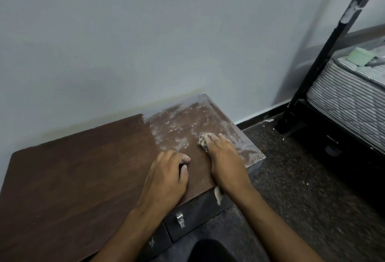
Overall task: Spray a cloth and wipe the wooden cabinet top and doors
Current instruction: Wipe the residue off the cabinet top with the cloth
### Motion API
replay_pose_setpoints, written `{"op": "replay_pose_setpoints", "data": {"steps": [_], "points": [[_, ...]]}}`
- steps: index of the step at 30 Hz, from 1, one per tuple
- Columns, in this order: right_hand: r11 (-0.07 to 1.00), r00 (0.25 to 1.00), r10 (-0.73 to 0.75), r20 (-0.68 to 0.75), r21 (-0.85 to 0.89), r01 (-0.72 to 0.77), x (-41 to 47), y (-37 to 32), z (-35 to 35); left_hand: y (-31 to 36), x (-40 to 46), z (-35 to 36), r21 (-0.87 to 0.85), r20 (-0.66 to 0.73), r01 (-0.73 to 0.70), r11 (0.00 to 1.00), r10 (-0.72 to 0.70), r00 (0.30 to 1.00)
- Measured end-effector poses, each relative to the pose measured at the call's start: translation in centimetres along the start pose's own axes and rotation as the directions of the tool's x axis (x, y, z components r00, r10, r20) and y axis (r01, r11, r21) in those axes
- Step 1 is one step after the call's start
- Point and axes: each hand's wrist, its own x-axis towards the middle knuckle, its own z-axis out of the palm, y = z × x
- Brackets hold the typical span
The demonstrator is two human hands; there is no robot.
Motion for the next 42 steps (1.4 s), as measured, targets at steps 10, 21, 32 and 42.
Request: {"op": "replay_pose_setpoints", "data": {"steps": [10, 21, 32, 42], "points": [[0.996, 0.996, -0.090, 0.018, 0.028, 0.089, -1.9, 0.2, 0.0, -0.2, -0.1, -0.2, -0.021, -0.029, 0.042, 0.999, -0.043, 0.999], [0.900, 0.911, -0.402, 0.088, 0.222, 0.376, -5.7, -5.1, 2.2, -1.5, -1.2, -2.3, -0.033, -0.110, 0.160, 0.987, -0.163, 0.980], [0.865, 0.902, -0.432, 0.021, 0.292, 0.407, -5.9, -9.4, 4.1, -3.6, -3.4, -4.6, -0.052, -0.179, 0.216, 0.975, -0.222, 0.959], [0.976, 0.982, -0.184, 0.052, 0.127, 0.176, 1.6, -6.5, 0.6, -4.1, -4.1, -5.5, -0.076, -0.195, 0.213, 0.974, -0.224, 0.955]]}}
